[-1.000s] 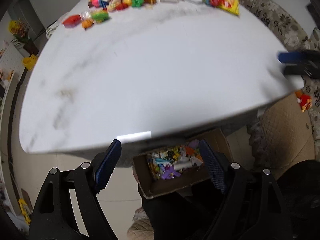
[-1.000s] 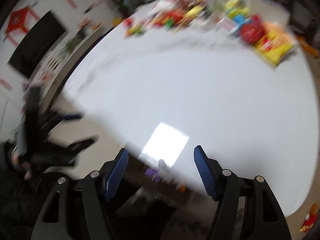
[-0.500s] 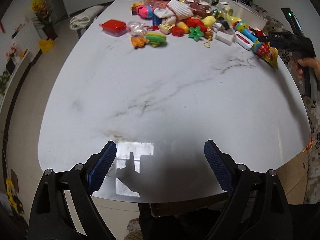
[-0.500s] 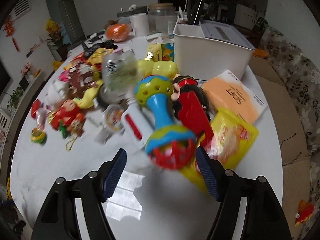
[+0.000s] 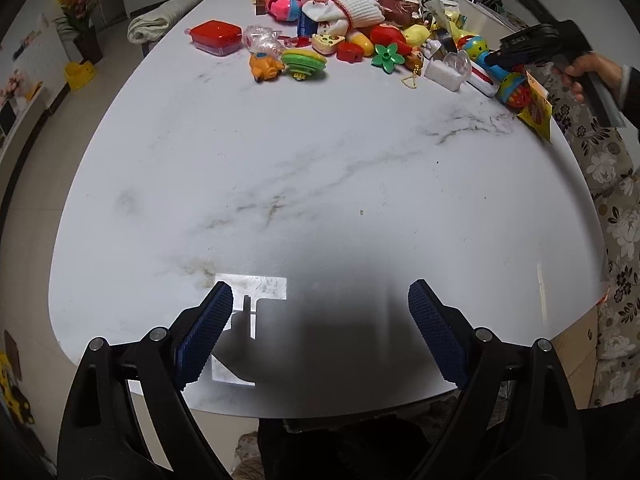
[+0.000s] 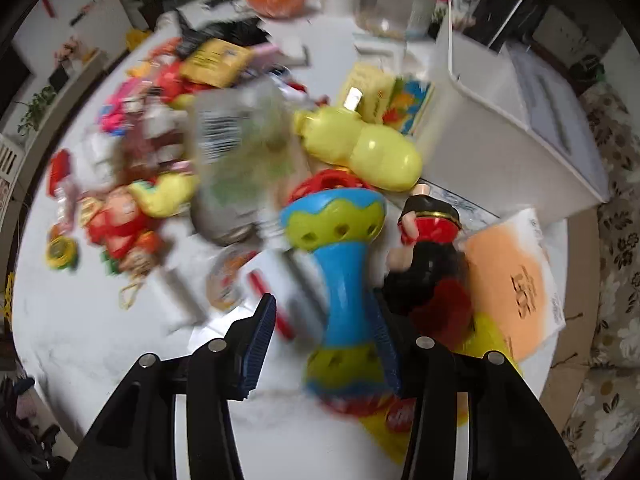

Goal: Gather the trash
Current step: 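Grasp the blue-yellow rattle with the right tool while the left tool grasps the orange rocket toy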

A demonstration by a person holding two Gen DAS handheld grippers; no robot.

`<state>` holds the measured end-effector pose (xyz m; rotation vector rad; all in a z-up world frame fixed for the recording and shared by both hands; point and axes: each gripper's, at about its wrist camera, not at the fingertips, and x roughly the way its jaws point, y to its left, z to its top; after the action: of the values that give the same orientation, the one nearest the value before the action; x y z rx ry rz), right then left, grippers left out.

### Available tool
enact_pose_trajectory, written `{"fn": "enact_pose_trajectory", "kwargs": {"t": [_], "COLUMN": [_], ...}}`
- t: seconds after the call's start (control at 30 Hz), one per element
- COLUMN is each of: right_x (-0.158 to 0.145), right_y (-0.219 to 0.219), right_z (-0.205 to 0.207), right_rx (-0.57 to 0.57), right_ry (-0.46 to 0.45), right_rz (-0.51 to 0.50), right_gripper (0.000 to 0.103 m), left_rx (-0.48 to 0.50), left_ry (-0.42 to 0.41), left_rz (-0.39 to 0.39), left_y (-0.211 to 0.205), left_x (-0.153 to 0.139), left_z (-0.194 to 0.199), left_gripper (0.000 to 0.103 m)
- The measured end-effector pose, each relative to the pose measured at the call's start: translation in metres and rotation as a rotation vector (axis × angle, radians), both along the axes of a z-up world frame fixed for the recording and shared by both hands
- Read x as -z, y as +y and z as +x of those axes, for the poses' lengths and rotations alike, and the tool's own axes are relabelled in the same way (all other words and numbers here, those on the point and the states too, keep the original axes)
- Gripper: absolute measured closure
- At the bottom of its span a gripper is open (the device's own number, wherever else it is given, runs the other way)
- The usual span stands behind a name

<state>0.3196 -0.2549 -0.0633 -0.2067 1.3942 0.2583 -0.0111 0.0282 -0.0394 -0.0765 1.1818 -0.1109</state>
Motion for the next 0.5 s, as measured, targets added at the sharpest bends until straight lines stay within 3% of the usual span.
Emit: {"fn": "enact_pose_trajectory", "kwargs": {"t": [0.07, 0.13, 0.17, 0.2, 0.37, 0.5], "right_x": [0.021, 0.025, 0.021, 0.016, -0.026, -0.081], "right_y": [0.002, -0.002, -0.004, -0.003, 0.000, -0.019], "right_z": [0.013, 0.021, 0.024, 0.023, -0.016, -0.068], "right_rx": [-0.002, 0.034, 0.063, 0.066, 0.045, 0.108], "right_ry": [0.040, 0.043, 0.033, 0.029, -0.026, -0.081], "right_rz": [-0.059, -0.005, 0.005, 0.018, 0.105, 0.318], "right_gripper": [0.062, 0.051, 0.053, 0.076, 0.076, 0.077], "left_rx": [0.004, 0.006, 0.005, 0.005, 0.013, -0.001], "left_ry": [-0.010, -0.010, -0.011, -0.011, -0.071, -0.154], "left_rz": [0.013, 0.021, 0.023, 0.025, 0.046, 0.068], "left_y": [-0.001, -0.001, 0.000, 0.000, 0.000, -0.002], "left_x": [0.000, 0.000, 0.000, 0.000, -0.002, -0.006], "left_z": [0.001, 0.002, 0.004, 0.007, 0.036, 0.087], "left_gripper": [0.016, 0.016, 0.016, 0.016, 0.016, 0.016]}}
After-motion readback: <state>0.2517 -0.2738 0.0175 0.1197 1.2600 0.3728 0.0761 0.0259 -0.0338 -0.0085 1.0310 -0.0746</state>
